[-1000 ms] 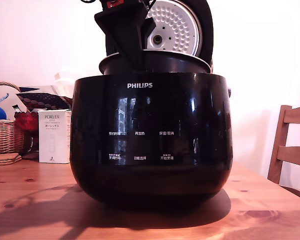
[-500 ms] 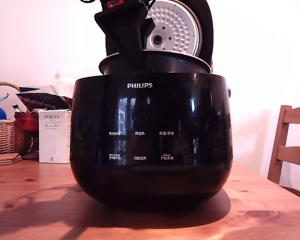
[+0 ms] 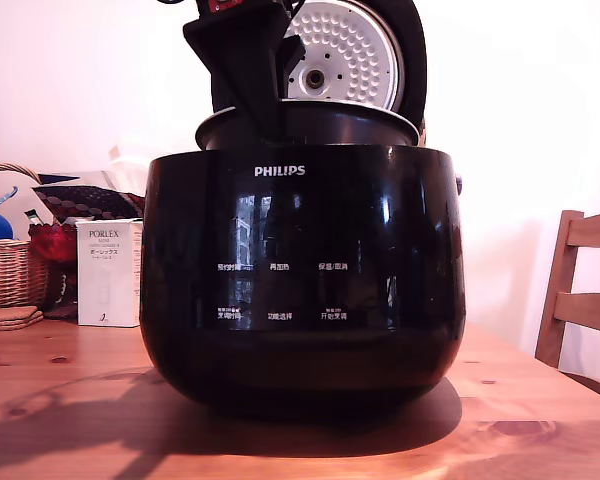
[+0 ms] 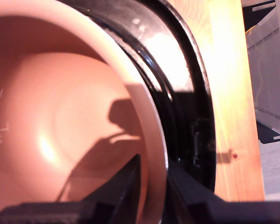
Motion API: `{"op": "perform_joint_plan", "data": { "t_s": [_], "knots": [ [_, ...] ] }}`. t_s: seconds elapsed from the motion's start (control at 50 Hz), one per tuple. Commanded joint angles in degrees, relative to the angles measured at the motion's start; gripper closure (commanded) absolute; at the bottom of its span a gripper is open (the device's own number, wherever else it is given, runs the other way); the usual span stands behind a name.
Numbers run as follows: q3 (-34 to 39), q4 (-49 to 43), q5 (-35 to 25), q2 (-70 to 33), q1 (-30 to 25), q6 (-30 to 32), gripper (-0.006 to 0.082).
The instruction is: Place the pot you are holding inside the rice cooker
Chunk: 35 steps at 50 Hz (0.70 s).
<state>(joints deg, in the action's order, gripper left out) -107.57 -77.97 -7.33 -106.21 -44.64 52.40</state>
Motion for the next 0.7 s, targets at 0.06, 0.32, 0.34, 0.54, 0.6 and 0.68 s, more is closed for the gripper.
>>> {"op": "perform_joint_plan", "data": {
  "t_s": [0.06,0.32,0.34,0.54,0.6,0.68],
  "knots": [
    [-2.3,1.8,0.1,2.1,0.9,-0.6,0.0612],
    [-2.3,1.3,0.0,2.1,0.9,-1.5,0.0612],
    [-2.3,1.3,0.0,2.1,0.9,-1.6,0.0612],
    [-2.3,0.8,-0.9,2.2,0.9,-3.0,0.0612],
    [-2.3,0.8,-1.4,2.2,0.9,-3.5,0.0612],
    [-2.3,0.8,-1.7,2.2,0.9,-4.4,0.0612]
  ]
}}
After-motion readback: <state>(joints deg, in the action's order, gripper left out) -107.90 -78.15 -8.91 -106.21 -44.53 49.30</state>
